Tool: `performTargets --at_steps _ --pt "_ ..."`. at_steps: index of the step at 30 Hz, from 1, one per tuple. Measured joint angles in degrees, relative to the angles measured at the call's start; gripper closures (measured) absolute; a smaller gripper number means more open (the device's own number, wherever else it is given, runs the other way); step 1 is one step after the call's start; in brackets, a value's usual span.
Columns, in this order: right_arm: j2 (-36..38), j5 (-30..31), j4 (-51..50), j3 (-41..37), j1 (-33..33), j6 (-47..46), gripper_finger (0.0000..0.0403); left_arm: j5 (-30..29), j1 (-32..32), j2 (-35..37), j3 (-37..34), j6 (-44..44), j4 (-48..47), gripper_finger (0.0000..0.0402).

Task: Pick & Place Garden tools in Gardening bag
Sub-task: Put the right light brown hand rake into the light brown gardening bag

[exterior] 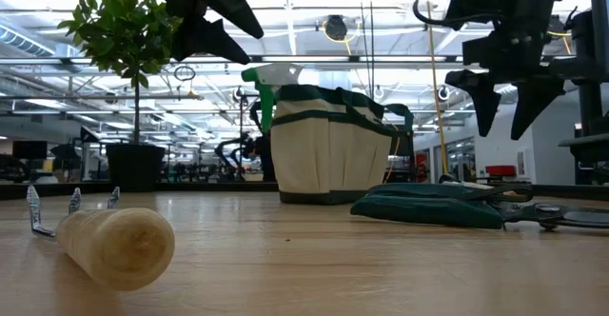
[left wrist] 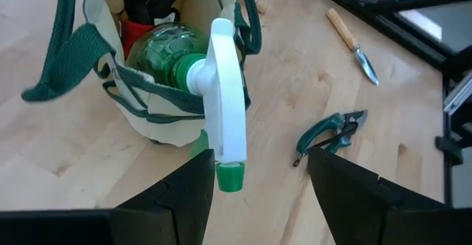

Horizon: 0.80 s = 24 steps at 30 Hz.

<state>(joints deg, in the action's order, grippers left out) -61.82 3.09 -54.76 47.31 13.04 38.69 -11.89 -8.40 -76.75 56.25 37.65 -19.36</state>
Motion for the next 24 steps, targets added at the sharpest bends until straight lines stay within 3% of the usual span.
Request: performTargets --at_steps 4,12,24 --pt "-0.3 0.0 0.7 0.0 0.0 4.9 0.0199 -0.1 0.0 0.0 0.0 3.3 0.7 0.0176" --pt "-0.3 -0.2 3.6 -1.6 0.0 10.2 0.02 4.4 -1.7 2.0 0.0 -8.1 5.6 0.0176" --pt "-0.3 0.0 6.8 -7.3 0.0 18.9 0.0203 1.2 -6.6 10.2 0.0 -16.6 4.4 0.0176"
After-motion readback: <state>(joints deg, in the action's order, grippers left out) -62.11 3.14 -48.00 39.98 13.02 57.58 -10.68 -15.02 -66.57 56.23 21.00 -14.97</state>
